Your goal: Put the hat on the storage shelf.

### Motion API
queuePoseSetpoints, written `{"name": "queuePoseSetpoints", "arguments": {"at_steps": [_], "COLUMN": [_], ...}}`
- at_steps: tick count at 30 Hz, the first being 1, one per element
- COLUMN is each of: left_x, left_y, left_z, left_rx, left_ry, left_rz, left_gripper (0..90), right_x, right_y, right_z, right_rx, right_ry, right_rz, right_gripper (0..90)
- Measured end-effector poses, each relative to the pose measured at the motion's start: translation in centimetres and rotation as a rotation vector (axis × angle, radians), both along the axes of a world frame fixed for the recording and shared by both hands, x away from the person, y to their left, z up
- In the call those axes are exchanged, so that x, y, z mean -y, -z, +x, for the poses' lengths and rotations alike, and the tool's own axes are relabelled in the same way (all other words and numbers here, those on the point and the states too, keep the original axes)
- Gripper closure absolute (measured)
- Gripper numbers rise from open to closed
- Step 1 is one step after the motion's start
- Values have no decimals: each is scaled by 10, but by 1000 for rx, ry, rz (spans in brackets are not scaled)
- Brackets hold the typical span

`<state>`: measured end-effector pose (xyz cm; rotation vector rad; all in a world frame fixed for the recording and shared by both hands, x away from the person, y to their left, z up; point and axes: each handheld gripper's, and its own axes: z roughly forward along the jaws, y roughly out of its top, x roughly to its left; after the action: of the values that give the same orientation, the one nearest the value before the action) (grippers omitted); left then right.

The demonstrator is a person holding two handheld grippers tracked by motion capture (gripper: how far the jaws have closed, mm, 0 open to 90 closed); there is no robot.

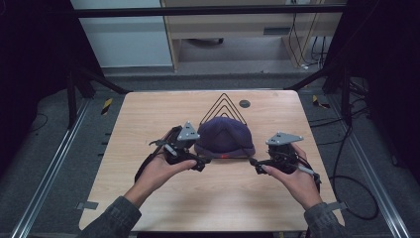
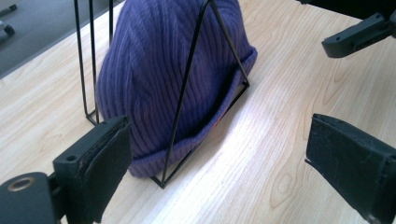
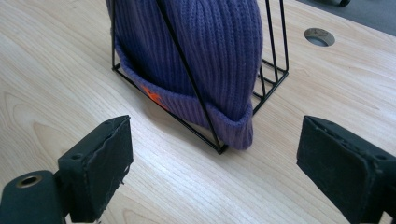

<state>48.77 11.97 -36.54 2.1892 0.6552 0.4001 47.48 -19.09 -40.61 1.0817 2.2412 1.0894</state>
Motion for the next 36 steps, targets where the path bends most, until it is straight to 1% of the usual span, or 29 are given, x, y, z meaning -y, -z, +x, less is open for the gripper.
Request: {"name": "queuePoseSetpoints", "arguments": {"at_steps": [9, 10, 11, 14, 16, 17, 20, 23, 25, 26, 27, 29, 30, 31, 36], "left_x": [-19, -19, -24, -29, -37, -37, -48, -55, -59, -59, -62, -65, -65, -68, -74], "left_y": [9, 9, 11, 13, 17, 17, 21, 27, 33, 33, 39, 44, 44, 48, 56], "left_z": [-8, -8, -9, -10, -11, -11, -13, -13, -15, -15, -17, -18, -18, -20, -21], "left_rx": [-22, -22, -26, -27, -33, -33, -40, -39, -46, -46, -48, -56, -56, -63, -79], "left_ry": [-28, -28, -39, -48, -61, -61, -72, -83, -76, -76, -71, -71, -71, -75, -79], "left_rz": [-13, -13, -19, -24, -30, -30, -33, -20, -14, -14, 6, 16, 16, 18, 22], "left_gripper": [59, 59, 58, 58, 56, 56, 51, 49, 49, 49, 49, 48, 47, 47, 45], "right_x": [-16, -18, -20, -25, -33, -33, -42, -48, -51, -54, -55, -59, -59, -63, -71], "right_y": [-9, -9, -10, -10, -11, -11, -13, -15, -16, -17, -17, -16, -16, -15, -11], "right_z": [-3, -3, -3, -4, -4, -4, -3, -1, 0, 1, 1, 3, 3, 4, 6], "right_rx": [10, 11, 8, 9, 12, 12, 24, 29, 37, 41, 46, 48, 48, 44, 29], "right_ry": [-31, -36, -41, -53, -60, -60, -66, -63, -63, -62, -62, -62, -62, -65, -78], "right_rz": [2, 1, 3, -2, 2, 2, -2, 12, 17, 21, 22, 25, 25, 28, 19], "right_gripper": [96, 94, 92, 89, 86, 86, 90, 89, 89, 89, 89, 89, 89, 89, 87]}}
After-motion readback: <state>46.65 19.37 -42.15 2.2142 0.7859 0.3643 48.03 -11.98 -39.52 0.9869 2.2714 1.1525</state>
